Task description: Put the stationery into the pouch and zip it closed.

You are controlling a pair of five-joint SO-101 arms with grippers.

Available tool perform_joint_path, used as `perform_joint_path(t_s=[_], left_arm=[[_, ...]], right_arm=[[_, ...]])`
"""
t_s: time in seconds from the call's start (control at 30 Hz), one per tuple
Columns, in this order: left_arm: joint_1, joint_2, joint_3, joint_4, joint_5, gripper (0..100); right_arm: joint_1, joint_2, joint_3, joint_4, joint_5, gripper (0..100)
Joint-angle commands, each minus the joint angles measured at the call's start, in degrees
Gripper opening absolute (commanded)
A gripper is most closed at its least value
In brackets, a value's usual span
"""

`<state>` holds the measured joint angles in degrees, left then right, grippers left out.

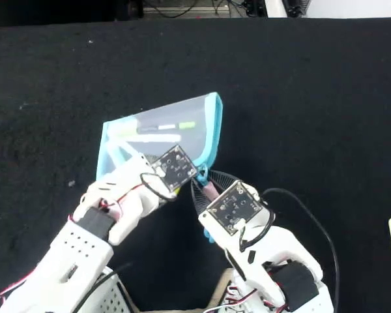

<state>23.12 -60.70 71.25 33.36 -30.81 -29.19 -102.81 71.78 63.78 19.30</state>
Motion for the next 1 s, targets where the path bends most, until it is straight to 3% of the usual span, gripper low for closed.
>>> perform_joint_path(t_s=[0.0,0.27,0.47,0.67,0.8,0.97], left_arm=[[-0.31,4.31,-7.87,-1.14,0.18,20],[-0.04,6.77,-6.99,-4.75,0.26,20],[6.46,6.68,-8.22,4.66,0.26,2],[7.52,6.68,-9.98,9.14,0.26,3],[4.09,6.68,-16.57,16.7,0.35,3],[1.36,6.68,-28.88,32.79,0.26,3]], right_arm=[[0.44,-1.01,-0.75,0.0,-0.18,1.1],[0.44,-1.01,-0.48,0.0,-0.18,1.1],[0.44,-1.01,-0.92,-0.26,-0.18,1.1],[0.44,-1.01,-1.45,-0.44,-0.09,1.1],[0.53,-0.92,-5.05,0.0,0.0,1.1],[0.53,-0.48,-8.13,-0.35,0.79,1.1]])
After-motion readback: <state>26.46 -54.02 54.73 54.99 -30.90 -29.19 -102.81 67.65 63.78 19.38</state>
